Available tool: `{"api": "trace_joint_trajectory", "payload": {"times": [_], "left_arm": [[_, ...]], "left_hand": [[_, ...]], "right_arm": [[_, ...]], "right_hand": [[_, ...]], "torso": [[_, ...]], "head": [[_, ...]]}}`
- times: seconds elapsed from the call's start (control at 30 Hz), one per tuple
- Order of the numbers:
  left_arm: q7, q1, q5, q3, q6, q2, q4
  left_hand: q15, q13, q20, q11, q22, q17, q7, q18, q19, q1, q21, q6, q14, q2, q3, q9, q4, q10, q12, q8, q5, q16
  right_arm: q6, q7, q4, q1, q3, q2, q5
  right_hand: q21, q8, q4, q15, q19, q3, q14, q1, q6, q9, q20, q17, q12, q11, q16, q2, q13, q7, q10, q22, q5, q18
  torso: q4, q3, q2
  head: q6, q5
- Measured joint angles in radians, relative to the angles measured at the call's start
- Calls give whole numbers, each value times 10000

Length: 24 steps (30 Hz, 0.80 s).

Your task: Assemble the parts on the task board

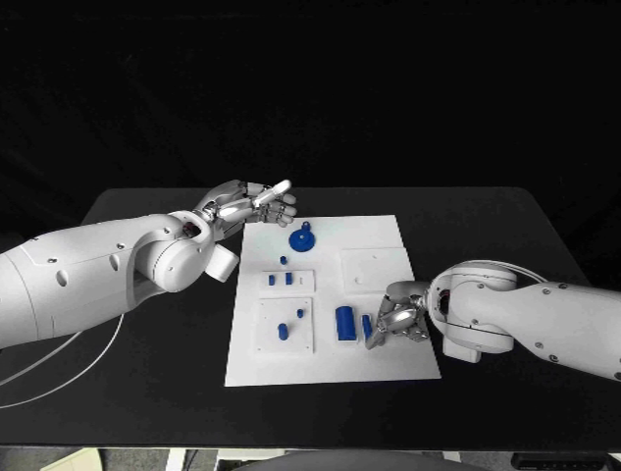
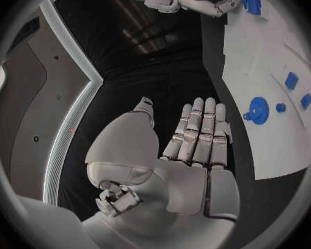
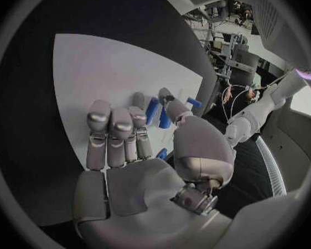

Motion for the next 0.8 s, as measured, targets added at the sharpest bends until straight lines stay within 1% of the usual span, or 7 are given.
{"api": "trace_joint_trajectory", "payload": {"times": [0.1, 0.23, 0.4, 0.53, 0.63, 0.7, 0.8], "left_arm": [[-2, 0, 0, 0, 1, 0, 0], [-5, 0, 0, 0, 1, -2, 0], [-10, 0, 0, 0, 3, -3, 0], [-13, 0, 0, 0, 5, -6, -1], [-15, 0, 0, 0, 6, -6, -1], [-16, 0, 0, 0, 6, -6, -3], [-19, 0, 0, 0, 7, -7, -3]], "left_hand": [[0, 0, 0, 0, 2, 0, 0, -1, 0, 36, -39, 0, 0, -36, 0, 0, 0, 0, 0, 0, 0, 0], [0, 0, 0, 0, 9, 0, 0, -2, 0, 75, -39, 0, 0, 2, 0, 1, 0, 0, 0, 0, 0, 0], [0, 0, 0, 0, 8, -9, 0, -3, 0, 80, -39, 0, 0, -1, 0, -9, 0, 0, 0, 0, 0, 0], [0, 0, 0, 0, 8, -9, -26, -3, 0, 116, -39, 26, 0, -37, 0, -8, 0, 0, 0, 0, 0, 0], [0, 0, 0, 0, 7, -8, -26, -4, 0, 155, -39, 26, 0, 2, 0, -8, 0, 0, 0, 0, 0, 0], [0, 0, 0, 0, 7, -8, -26, -5, 0, 155, -39, 26, 0, 2, 0, -8, 0, 0, 0, 0, 0, 0], [0, 0, 0, 0, 7, -8, -26, -5, 0, 155, -39, 26, 0, 2, 0, -16, 0, 0, 0, 0, 0, 0]], "right_arm": [[-13, 48, 16, -5, -5, -33, 47], [-21, 129, 61, -15, -11, -107, 98], [-22, 281, 113, -31, -23, -262, 204], [-48, 376, 107, -39, -27, -357, 259], [-73, 445, 100, -42, -30, -412, 290], [-82, 482, 96, -44, -34, -424, 300], [-89, 538, 92, -48, -36, -444, 313]], "right_hand": [[0, 0, -2, -35, -2, -464, -41, -123, -17, -1, -1, 0, 0, 0, 0, -124, 0, 13, 0, 0, 0, 10], [-42, -56, -2, -33, -77, -870, -45, -128, -34, -13, -40, 0, 0, -35, 0, -130, 1, 28, -35, 0, 0, 30], [-58, -87, 15, -33, -94, -903, -47, -116, -42, -88, -53, -1, 0, -35, 0, -117, 1, 34, -36, 0, 0, 34], [-58, -87, 20, -33, -94, -983, -48, 161, -44, -90, -52, -2, 0, -35, 0, 74, 1, 35, -36, 0, 0, 39], [-58, -87, 20, -33, -94, -982, -48, 330, -45, -91, -52, -2, 0, -35, 0, 243, 1, 35, -36, 0, 0, 39], [-58, -87, 20, -32, -94, -982, -48, 393, -45, -92, -52, -3, 0, -35, 0, 512, 2, 36, -36, 0, 0, 39], [-58, -88, 75, -31, -95, -1037, -48, 267, -46, -100, -51, -3, 0, -35, 0, 985, 2, 36, -35, 0, 0, 40]], "torso": [[0, 0, 0], [0, 0, 0], [1, 0, -1], [1, 0, -2], [1, 0, -2], [2, 0, -2], [1, 0, -1]], "head": [[5, -1], [9, 0], [10, 3], [10, 4], [11, 4], [11, 4], [11, 3]]}}
